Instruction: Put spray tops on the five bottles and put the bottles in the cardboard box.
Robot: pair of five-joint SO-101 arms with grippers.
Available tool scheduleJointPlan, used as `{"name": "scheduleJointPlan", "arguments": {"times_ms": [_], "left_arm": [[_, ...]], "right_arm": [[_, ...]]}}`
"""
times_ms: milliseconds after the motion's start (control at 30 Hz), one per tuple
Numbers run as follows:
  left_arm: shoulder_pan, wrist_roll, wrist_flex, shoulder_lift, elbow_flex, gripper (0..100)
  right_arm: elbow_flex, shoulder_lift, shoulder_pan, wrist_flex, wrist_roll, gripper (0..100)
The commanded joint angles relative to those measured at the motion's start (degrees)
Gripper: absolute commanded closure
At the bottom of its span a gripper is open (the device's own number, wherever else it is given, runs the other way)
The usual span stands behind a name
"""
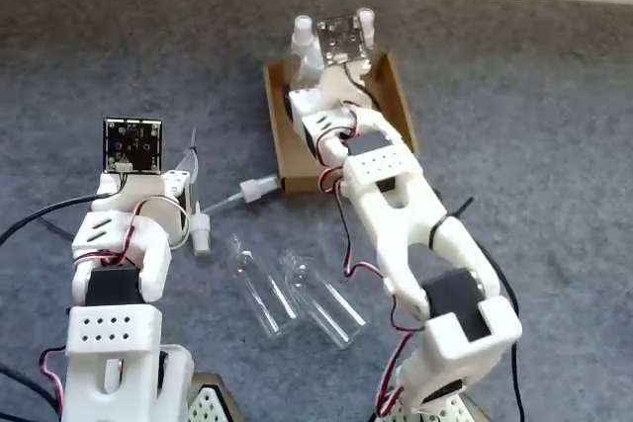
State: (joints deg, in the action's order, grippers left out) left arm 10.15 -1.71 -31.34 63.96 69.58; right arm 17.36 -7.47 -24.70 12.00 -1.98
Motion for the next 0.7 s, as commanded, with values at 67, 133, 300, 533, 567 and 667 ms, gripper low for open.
{"name": "scheduleJointPlan", "arguments": {"times_ms": [67,133,300,533,567,667], "left_arm": [[0.48,0.53,1.49,-0.13,-0.75,82],[0.48,0.44,1.49,-0.13,-0.75,82],[0.48,0.44,1.49,-0.13,-0.75,82],[0.48,0.44,1.49,-0.13,-0.75,82],[0.48,0.44,1.49,-0.13,-0.75,82],[0.48,0.44,1.49,-0.13,-0.75,82]], "right_arm": [[-4.09,-2.95,-0.22,-2.51,0.79,99.5],[-4.18,-3.91,-0.84,-2.42,0.79,99.5],[-4.00,-4.62,-1.19,-2.33,0.79,99.5],[-4.00,-4.35,-1.19,-2.24,0.79,97.5],[-4.00,-4.26,-1.19,-2.24,0.79,95.6],[-3.91,-4.26,-1.19,-2.24,0.79,88.6]]}}
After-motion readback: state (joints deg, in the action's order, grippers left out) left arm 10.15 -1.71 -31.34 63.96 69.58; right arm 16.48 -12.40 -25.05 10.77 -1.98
